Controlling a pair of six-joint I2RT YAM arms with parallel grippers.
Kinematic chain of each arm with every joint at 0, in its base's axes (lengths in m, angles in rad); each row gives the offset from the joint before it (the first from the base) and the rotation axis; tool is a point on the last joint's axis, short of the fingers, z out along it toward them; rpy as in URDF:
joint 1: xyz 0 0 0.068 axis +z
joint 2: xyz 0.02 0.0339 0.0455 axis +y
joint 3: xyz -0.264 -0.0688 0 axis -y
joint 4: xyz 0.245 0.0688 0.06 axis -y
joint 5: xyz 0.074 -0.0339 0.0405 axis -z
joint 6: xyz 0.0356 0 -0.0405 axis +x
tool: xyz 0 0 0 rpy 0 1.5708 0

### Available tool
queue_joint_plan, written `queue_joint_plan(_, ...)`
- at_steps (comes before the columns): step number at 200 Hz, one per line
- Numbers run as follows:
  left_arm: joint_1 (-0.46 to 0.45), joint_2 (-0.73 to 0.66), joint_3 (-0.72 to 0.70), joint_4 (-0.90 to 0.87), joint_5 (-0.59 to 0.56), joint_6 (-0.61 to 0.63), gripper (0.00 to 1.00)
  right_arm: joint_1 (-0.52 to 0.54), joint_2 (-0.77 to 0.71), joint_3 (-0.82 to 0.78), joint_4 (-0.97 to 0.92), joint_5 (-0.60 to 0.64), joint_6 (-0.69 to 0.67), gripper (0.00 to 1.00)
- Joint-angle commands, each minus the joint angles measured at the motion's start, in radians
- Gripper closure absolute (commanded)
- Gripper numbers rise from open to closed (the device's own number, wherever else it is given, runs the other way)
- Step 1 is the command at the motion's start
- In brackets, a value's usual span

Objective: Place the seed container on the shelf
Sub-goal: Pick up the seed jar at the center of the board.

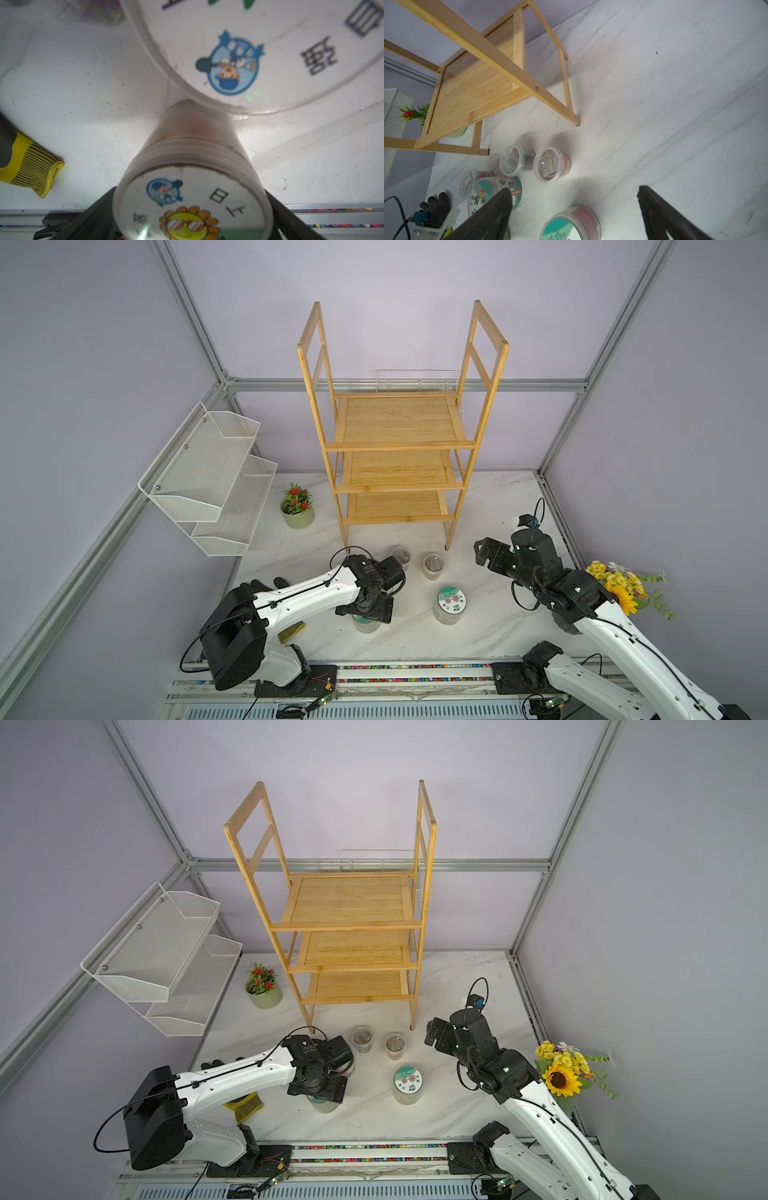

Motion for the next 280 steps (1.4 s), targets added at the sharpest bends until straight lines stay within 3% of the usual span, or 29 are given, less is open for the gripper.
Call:
queue_joint_plan(1,0.002,0.004,0.015,0.023,-0.005,0.017,0.02,0.004,0.0,-0.006,-0.005,0.014,-0.013,0.03)
queue_joint_plan(84,0.003,-0.008,0.019,0.024,0.013,0.033,0.15,0.004,0.003,-0.001,-0.006,0.015,-0.016,0.03)
queue_joint_plan(173,0.003,-0.022,0.042,0.01,0.019,0.049,0.2,0.004,0.008,0.008,-0.01,0.021,-0.028,0.03)
queue_joint_plan(280,0.005,-0.086,0.174,-0.149,0.054,0.169,0.28,0.004,-0.067,-0.029,0.091,-0.066,-0.097,0.03)
